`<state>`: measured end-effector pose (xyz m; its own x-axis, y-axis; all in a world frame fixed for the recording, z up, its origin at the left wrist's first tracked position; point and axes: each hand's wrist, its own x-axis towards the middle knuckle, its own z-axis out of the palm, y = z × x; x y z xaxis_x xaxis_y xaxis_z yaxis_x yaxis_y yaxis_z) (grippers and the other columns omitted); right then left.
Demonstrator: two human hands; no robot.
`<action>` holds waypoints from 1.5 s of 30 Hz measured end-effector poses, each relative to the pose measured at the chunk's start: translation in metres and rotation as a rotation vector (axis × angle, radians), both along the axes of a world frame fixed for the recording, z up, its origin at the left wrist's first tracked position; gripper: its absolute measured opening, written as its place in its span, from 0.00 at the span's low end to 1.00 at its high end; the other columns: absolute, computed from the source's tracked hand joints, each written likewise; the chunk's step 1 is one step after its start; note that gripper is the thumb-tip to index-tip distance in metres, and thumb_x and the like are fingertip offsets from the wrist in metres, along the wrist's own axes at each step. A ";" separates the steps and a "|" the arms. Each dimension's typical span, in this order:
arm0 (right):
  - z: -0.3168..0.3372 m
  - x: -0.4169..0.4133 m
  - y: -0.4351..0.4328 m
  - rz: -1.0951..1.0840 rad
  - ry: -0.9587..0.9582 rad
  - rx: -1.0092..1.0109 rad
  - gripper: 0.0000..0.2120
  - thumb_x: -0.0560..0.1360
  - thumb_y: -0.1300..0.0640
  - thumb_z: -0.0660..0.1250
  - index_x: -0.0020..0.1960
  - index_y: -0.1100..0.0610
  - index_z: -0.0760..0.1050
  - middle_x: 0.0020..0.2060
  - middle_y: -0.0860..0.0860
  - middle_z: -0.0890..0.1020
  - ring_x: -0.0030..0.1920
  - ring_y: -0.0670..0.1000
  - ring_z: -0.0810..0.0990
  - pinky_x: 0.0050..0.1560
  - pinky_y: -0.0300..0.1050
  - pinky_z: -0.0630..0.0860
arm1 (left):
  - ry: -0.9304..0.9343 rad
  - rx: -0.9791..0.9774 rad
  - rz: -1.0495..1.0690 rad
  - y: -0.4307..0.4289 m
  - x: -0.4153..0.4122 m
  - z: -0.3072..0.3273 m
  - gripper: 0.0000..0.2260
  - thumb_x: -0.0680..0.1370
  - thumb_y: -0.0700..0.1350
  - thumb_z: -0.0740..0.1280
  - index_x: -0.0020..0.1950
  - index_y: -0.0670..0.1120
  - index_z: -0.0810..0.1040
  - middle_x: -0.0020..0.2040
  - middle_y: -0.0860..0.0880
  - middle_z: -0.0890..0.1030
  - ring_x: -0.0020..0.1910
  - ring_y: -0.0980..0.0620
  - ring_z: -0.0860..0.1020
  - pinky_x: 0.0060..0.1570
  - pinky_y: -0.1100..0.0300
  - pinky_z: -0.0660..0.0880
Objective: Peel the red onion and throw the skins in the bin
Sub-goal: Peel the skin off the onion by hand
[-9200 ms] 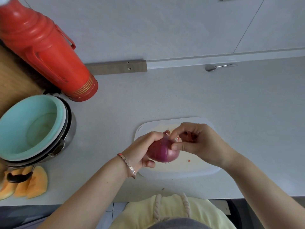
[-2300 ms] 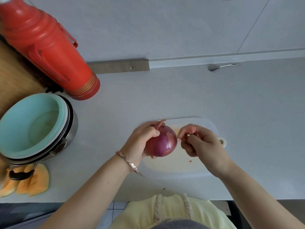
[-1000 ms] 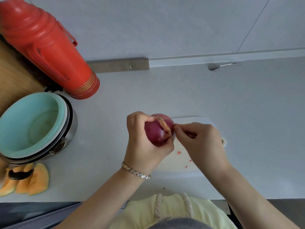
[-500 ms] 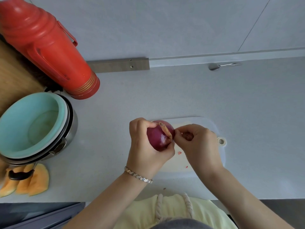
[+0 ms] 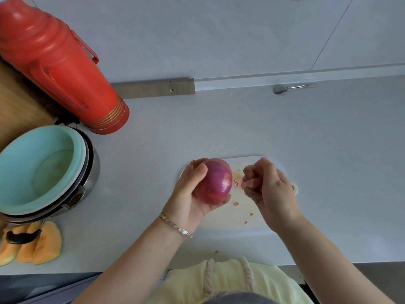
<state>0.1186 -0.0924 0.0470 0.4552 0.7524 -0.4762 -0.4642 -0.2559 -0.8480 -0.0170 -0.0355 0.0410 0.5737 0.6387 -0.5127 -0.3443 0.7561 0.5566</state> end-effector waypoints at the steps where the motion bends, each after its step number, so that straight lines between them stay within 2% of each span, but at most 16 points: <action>1: 0.000 0.000 -0.001 0.025 -0.039 -0.006 0.28 0.79 0.58 0.52 0.22 0.52 0.72 0.23 0.50 0.72 0.25 0.48 0.65 0.25 0.37 0.61 | 0.007 -0.026 0.008 0.000 0.001 0.001 0.33 0.47 0.48 0.83 0.48 0.46 0.76 0.48 0.42 0.81 0.43 0.42 0.81 0.32 0.54 0.79; 3: 0.002 0.002 -0.003 0.072 -0.094 0.001 0.23 0.80 0.56 0.54 0.27 0.54 0.72 0.25 0.51 0.76 0.23 0.46 0.68 0.26 0.37 0.64 | 0.019 -0.078 0.027 0.000 0.003 0.003 0.32 0.50 0.46 0.83 0.49 0.45 0.75 0.48 0.40 0.80 0.45 0.42 0.80 0.32 0.55 0.79; 5: 0.007 0.004 -0.006 0.110 -0.133 0.009 0.16 0.79 0.60 0.57 0.32 0.56 0.65 0.24 0.49 0.78 0.23 0.45 0.70 0.25 0.36 0.66 | 0.047 -0.102 0.042 0.002 0.003 0.006 0.23 0.59 0.45 0.78 0.49 0.45 0.74 0.51 0.39 0.78 0.47 0.42 0.79 0.33 0.55 0.79; 7: 0.012 0.004 -0.009 0.159 -0.196 0.015 0.15 0.77 0.63 0.59 0.34 0.55 0.61 0.22 0.47 0.77 0.21 0.45 0.68 0.24 0.35 0.68 | 0.070 -0.077 0.061 0.001 0.005 0.006 0.16 0.62 0.44 0.75 0.46 0.46 0.74 0.54 0.40 0.76 0.48 0.42 0.78 0.34 0.54 0.79; 9: 0.017 0.000 -0.011 0.240 -0.315 0.023 0.11 0.77 0.63 0.60 0.37 0.56 0.64 0.20 0.45 0.73 0.20 0.43 0.66 0.24 0.34 0.69 | 0.106 -0.018 0.087 0.000 0.006 0.005 0.17 0.61 0.42 0.75 0.47 0.46 0.74 0.56 0.41 0.75 0.49 0.42 0.78 0.35 0.53 0.79; 12: 0.018 -0.008 -0.012 0.305 -0.525 0.052 0.05 0.75 0.58 0.63 0.41 0.53 0.74 0.20 0.42 0.72 0.24 0.42 0.68 0.27 0.33 0.69 | 0.189 0.103 0.124 -0.002 0.007 0.003 0.24 0.59 0.41 0.76 0.51 0.45 0.73 0.58 0.40 0.75 0.48 0.43 0.80 0.37 0.53 0.79; 15: 0.018 -0.009 -0.014 0.269 -0.641 0.136 0.03 0.70 0.57 0.70 0.40 0.50 0.78 0.23 0.41 0.71 0.26 0.43 0.68 0.27 0.31 0.66 | 0.186 0.146 0.103 -0.004 0.006 0.006 0.26 0.58 0.44 0.75 0.53 0.43 0.72 0.55 0.40 0.78 0.42 0.46 0.82 0.36 0.54 0.78; 19: 0.018 0.001 -0.014 0.345 -0.724 0.271 0.05 0.67 0.56 0.74 0.40 0.48 0.79 0.30 0.40 0.76 0.29 0.41 0.71 0.32 0.28 0.66 | 0.266 0.178 -0.025 -0.003 0.003 0.012 0.20 0.60 0.47 0.74 0.49 0.45 0.76 0.48 0.43 0.79 0.34 0.52 0.81 0.28 0.58 0.76; 23: 0.015 0.011 -0.010 0.461 -0.845 0.367 0.07 0.66 0.50 0.72 0.44 0.45 0.78 0.35 0.41 0.78 0.32 0.42 0.74 0.35 0.28 0.67 | 0.308 0.199 -0.143 -0.001 0.001 0.018 0.09 0.64 0.50 0.70 0.41 0.48 0.81 0.41 0.48 0.81 0.35 0.52 0.79 0.25 0.61 0.74; 25: 0.015 0.012 -0.009 0.473 -0.830 0.390 0.08 0.65 0.49 0.72 0.44 0.44 0.78 0.35 0.40 0.79 0.34 0.43 0.76 0.36 0.32 0.70 | 0.327 0.221 -0.201 0.001 0.000 0.021 0.08 0.64 0.52 0.70 0.39 0.50 0.82 0.40 0.49 0.81 0.37 0.51 0.79 0.25 0.62 0.73; 29: 0.013 0.011 -0.010 0.479 -0.768 0.415 0.04 0.66 0.46 0.70 0.41 0.39 0.78 0.37 0.47 0.82 0.34 0.58 0.78 0.38 0.53 0.75 | 0.370 0.238 -0.253 0.004 0.000 0.025 0.08 0.66 0.52 0.67 0.39 0.49 0.82 0.41 0.48 0.80 0.39 0.50 0.77 0.25 0.62 0.73; 32: 0.013 0.010 -0.012 0.463 -0.719 0.397 0.06 0.66 0.48 0.72 0.40 0.38 0.78 0.37 0.48 0.83 0.34 0.62 0.78 0.38 0.56 0.76 | 0.390 0.235 -0.270 0.005 0.000 0.026 0.08 0.66 0.52 0.68 0.39 0.50 0.82 0.40 0.49 0.80 0.40 0.49 0.77 0.25 0.63 0.73; 37: 0.015 0.006 -0.012 0.436 -0.640 0.389 0.06 0.64 0.53 0.71 0.39 0.43 0.79 0.35 0.41 0.83 0.34 0.62 0.78 0.38 0.51 0.76 | 0.415 0.237 -0.280 0.006 -0.001 0.027 0.08 0.65 0.52 0.68 0.38 0.50 0.82 0.41 0.48 0.80 0.40 0.49 0.78 0.25 0.63 0.73; 40: 0.014 0.006 -0.011 0.423 -0.667 0.383 0.06 0.64 0.51 0.73 0.37 0.41 0.80 0.36 0.46 0.83 0.33 0.63 0.76 0.36 0.52 0.74 | 0.423 0.242 -0.284 0.007 -0.001 0.027 0.07 0.65 0.52 0.68 0.37 0.50 0.82 0.40 0.48 0.80 0.39 0.49 0.78 0.25 0.63 0.73; 42: 0.012 0.007 -0.011 0.417 -0.699 0.372 0.06 0.63 0.51 0.74 0.38 0.42 0.81 0.34 0.46 0.82 0.30 0.57 0.74 0.32 0.44 0.72 | 0.423 0.234 -0.281 0.006 -0.001 0.026 0.08 0.65 0.51 0.68 0.38 0.50 0.82 0.41 0.48 0.80 0.39 0.49 0.78 0.25 0.63 0.73; 45: 0.009 0.008 -0.011 0.410 -0.716 0.370 0.08 0.63 0.53 0.73 0.42 0.47 0.81 0.30 0.39 0.79 0.27 0.46 0.69 0.31 0.32 0.67 | 0.426 0.220 -0.279 0.005 -0.001 0.024 0.10 0.65 0.51 0.68 0.41 0.48 0.82 0.43 0.47 0.80 0.41 0.48 0.78 0.24 0.63 0.73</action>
